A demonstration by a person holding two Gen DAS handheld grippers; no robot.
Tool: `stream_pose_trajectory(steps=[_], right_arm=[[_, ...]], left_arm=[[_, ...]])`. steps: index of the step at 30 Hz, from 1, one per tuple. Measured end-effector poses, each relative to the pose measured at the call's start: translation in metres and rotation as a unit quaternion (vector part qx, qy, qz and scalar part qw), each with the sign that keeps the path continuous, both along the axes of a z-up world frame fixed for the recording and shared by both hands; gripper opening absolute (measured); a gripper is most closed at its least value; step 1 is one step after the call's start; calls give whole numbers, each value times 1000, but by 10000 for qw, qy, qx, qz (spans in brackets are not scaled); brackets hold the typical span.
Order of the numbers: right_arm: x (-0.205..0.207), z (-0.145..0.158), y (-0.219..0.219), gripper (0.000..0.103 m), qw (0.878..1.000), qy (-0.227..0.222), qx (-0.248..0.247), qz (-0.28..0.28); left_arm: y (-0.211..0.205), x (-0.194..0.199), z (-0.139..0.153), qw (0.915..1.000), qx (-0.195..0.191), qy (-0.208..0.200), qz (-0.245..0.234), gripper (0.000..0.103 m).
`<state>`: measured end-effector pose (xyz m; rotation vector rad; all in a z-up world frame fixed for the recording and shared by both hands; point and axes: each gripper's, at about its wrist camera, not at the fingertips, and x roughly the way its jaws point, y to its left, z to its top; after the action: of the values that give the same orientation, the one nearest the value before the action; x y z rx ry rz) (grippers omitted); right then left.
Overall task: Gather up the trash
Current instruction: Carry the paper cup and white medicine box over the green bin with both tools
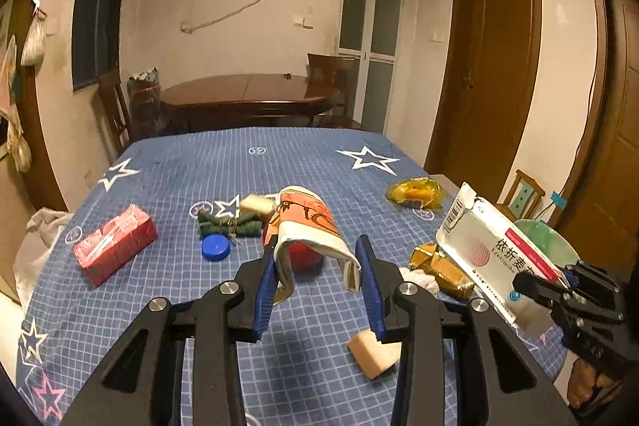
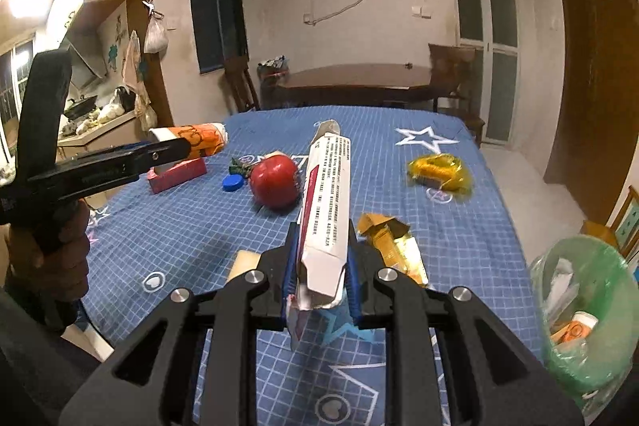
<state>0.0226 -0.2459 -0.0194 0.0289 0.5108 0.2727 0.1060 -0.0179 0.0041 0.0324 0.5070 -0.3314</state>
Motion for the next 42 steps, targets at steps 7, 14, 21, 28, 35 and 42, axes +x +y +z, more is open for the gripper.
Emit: stream_pose_trajectory(steps=[7, 14, 21, 28, 35, 42], right_arm=[[-6, 8, -6, 19, 9995, -226, -121, -191], [-14, 14, -13, 19, 9978, -440, -284, -396], [-22, 22, -33, 19, 9948, -629, -413, -692], [-27, 29, -65, 19, 9900, -707, -503, -1116], [-32, 33, -110, 19, 9808, -687, -570, -1731], [-34, 31, -163, 19, 9672, -518, -688, -2390]], left_arm=[[-43, -3, 8, 9986, 432, -296, 110, 39], [-72, -1, 5, 9972, 663, -311, 120, 39], [-96, 0, 4, 9965, 765, -327, -5, 39], [-132, 5, 7, 9952, 843, -383, -323, 39], [-193, 10, 15, 9913, 860, -414, -911, 39], [-282, 11, 16, 9815, 923, -366, -1638, 39]])
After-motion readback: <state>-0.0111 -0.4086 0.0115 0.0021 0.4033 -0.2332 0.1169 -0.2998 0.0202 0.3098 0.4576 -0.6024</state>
